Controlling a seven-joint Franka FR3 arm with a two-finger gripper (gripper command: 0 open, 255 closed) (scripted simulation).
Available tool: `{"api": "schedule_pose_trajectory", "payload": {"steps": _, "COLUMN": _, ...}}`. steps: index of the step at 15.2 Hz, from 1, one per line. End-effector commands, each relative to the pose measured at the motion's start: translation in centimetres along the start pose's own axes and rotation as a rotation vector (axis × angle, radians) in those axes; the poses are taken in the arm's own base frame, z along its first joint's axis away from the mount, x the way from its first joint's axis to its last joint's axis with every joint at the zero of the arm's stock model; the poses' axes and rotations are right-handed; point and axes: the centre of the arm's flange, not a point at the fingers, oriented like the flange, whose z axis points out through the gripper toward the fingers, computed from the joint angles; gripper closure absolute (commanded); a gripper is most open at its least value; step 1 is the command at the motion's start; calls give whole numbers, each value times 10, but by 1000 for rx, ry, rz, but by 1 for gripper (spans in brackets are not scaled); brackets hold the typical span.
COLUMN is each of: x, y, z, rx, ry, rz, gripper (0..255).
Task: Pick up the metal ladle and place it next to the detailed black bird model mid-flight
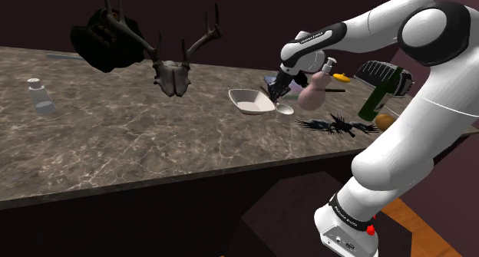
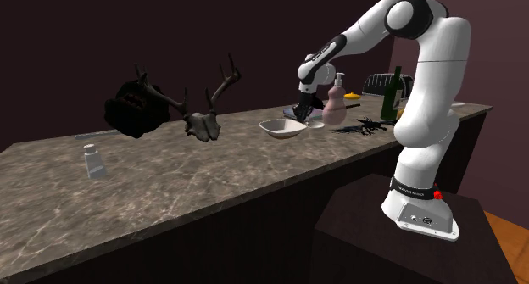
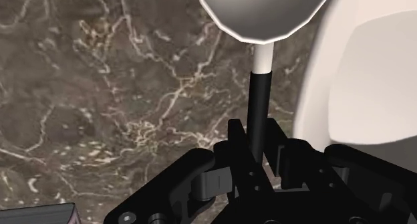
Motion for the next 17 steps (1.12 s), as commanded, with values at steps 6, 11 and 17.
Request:
{"api": "schedule_pose_trajectory", "payload": {"steps": 6, "x": -2, "y": 3, "z": 23, "rx": 0, "ry": 0, "rz": 0, "gripper": 255}}
{"api": "schedule_pose_trajectory", "payload": {"steps": 11, "x": -2, "y": 3, "z": 23, "rx": 0, "ry": 0, "rz": 0, "gripper": 255}}
{"api": "schedule_pose_trajectory", "payload": {"steps": 17, "x": -2, "y": 3, "z": 23, "rx": 0, "ry": 0, "rz": 0, "gripper": 0}}
